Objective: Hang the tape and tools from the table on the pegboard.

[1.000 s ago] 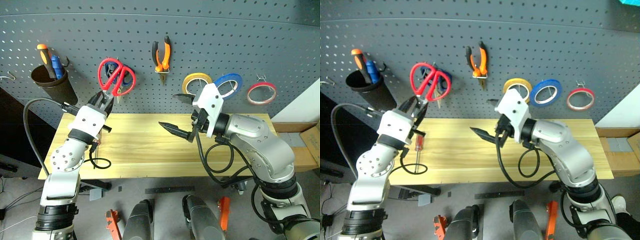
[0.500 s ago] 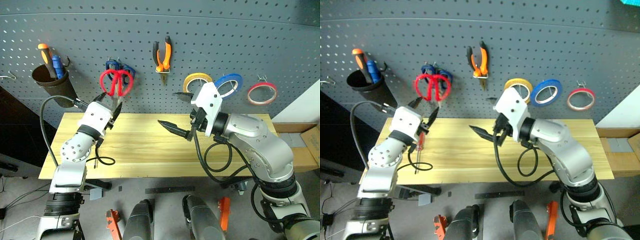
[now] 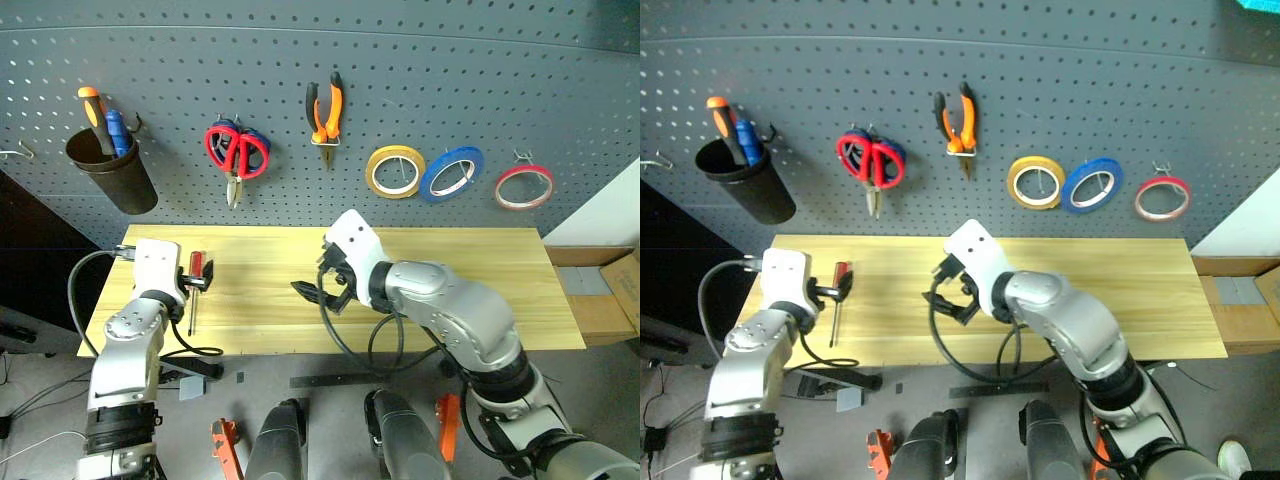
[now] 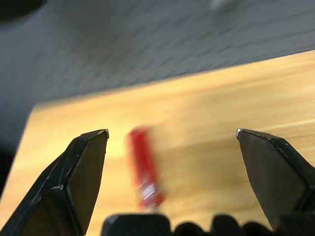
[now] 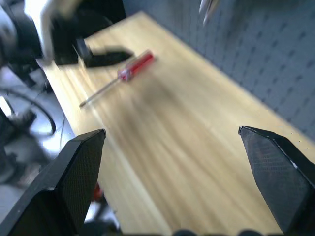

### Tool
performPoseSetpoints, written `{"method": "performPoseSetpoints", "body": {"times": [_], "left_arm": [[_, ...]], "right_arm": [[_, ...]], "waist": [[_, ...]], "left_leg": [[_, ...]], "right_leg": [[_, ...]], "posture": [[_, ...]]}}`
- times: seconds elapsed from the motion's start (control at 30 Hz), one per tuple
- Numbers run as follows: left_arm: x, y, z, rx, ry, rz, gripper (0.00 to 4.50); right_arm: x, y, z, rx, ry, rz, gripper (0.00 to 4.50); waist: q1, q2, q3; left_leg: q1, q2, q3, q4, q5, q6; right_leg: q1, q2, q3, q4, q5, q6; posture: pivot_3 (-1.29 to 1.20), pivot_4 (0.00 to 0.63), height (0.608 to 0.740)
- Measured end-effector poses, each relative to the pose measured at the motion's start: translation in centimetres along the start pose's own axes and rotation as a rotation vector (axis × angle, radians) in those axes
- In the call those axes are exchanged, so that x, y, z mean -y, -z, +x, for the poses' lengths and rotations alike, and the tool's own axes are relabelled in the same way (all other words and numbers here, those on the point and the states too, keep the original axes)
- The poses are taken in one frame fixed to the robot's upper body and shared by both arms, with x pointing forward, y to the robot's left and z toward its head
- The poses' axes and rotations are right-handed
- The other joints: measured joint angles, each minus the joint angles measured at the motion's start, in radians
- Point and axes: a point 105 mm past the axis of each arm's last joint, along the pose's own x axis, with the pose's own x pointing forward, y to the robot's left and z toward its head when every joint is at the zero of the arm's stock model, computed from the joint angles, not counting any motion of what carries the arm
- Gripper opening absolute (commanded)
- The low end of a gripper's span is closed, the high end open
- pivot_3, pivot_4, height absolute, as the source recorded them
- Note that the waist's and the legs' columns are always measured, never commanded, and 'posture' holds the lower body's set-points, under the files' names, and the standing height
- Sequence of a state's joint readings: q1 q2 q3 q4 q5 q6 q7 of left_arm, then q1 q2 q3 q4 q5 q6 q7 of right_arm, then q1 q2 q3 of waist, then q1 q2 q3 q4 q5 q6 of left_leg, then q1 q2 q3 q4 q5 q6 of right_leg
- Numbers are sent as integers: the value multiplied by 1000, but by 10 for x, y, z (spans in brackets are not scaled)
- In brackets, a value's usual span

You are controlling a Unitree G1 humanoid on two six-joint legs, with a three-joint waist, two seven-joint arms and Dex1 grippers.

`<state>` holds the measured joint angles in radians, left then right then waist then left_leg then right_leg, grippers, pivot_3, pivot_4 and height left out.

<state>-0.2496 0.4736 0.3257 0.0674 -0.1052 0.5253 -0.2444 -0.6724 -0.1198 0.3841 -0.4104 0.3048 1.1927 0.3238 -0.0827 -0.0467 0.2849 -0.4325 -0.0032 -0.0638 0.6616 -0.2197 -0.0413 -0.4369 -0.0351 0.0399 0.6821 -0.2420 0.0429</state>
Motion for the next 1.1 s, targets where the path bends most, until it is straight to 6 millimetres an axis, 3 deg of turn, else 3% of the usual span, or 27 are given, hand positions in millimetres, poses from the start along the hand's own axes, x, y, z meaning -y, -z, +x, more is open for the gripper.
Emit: {"method": "performPoseSetpoints", "body": {"times": [0.2, 0.37, 0.57, 0.67, 0.97, 1.1], "left_arm": [[-16, 10, 25, -151, -56, -144, 4476], [-12, 26, 42, -264, -45, -254, 4476], [-8, 44, 55, -357, -82, -389, 4476], [-9, 46, 57, -361, -93, -406, 3949], [-17, 48, 58, -347, -115, -403, 845], [-22, 46, 55, -295, -108, -336, 825]], "right_arm": [[-9, -16, 24, -28, -17, 5, 4500], [-4, -15, 31, -57, 2, -30, 4500], [-11, -25, 34, -36, -27, -74, 4500], [-11, -26, 34, -36, -31, -78, 4500], [-7, -30, 33, -31, -11, -103, 4500], [-8, -33, 32, -15, -25, -113, 4500]], "waist": [[0, 1, 1], [0, 0, 3], [-4, 0, 5], [-5, 0, 6], [-6, 0, 6], [-6, 0, 6]], "left_leg": [[0, -1, -2, -1, 0, 0], [0, -1, -2, -2, 0, 0], [0, -1, -2, -2, 0, 0], [0, -1, -2, -3, 0, 0], [-1, -1, -2, -3, 0, 0], [-1, -1, -2, -4, 0, 0]], "right_leg": [[0, 0, -2, 0, 0, 0], [-1, -1, -1, -1, 0, 0], [-2, -1, -1, -1, 0, 0], [-2, -2, -1, -1, 0, 0], [-2, -3, -2, -1, 0, 0], [-3, -4, -1, -2, 0, 0]], "posture": [[-82, 320, 740], [-99, 321, 740], [-124, 324, 740], [-130, 322, 740], [-133, 299, 740], [-120, 289, 740]]}}
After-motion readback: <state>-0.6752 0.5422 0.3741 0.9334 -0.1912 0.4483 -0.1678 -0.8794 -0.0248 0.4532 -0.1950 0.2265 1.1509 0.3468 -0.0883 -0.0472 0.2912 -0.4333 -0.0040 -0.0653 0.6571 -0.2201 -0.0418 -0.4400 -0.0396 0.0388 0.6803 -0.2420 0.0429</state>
